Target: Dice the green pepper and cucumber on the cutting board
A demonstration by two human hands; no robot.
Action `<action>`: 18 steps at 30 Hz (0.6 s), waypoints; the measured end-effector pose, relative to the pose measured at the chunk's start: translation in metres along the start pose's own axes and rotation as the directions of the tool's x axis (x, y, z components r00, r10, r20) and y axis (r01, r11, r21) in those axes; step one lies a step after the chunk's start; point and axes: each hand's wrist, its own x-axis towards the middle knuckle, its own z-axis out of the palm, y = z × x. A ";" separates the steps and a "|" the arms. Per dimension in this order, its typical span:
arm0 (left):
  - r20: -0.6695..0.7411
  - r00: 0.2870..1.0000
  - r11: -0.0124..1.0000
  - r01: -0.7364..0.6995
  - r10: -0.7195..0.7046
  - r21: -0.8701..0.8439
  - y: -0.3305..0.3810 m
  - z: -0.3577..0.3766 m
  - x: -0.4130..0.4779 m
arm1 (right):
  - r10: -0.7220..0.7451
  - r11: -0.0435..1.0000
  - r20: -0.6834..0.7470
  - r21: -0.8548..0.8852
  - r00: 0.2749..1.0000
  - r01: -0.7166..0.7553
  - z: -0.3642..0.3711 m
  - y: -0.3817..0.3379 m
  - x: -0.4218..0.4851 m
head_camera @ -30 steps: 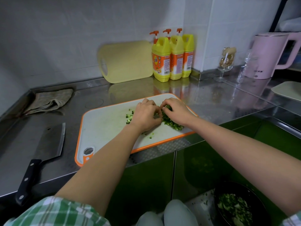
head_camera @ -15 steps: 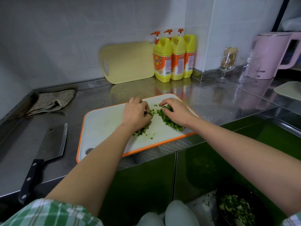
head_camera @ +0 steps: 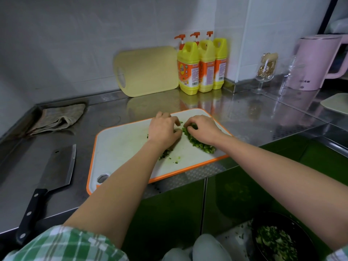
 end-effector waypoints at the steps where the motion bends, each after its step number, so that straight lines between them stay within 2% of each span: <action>1: 0.008 1.000 1.000 -0.007 0.007 -0.011 0.003 0.002 0.001 | 0.013 1.000 0.002 -0.022 1.000 -0.013 0.001 0.000 0.001; 6: 0.005 0.999 0.995 0.031 -0.032 0.097 0.006 0.004 0.003 | 0.035 0.998 -0.076 0.053 0.997 -0.031 0.003 0.004 0.003; 8: 0.015 0.997 0.989 0.071 -0.073 0.126 -0.002 0.001 0.001 | -0.021 0.998 -0.045 0.061 0.999 0.024 0.001 0.002 0.001; 11: 0.034 0.991 0.982 0.125 -0.131 0.142 -0.012 -0.003 -0.001 | -0.075 0.995 0.051 -0.064 0.996 0.078 0.001 -0.002 -0.001; 18: 0.088 0.977 0.964 0.176 -0.196 0.199 -0.021 -0.009 0.001 | 0.053 0.997 0.026 -0.050 0.998 -0.051 -0.008 -0.010 0.010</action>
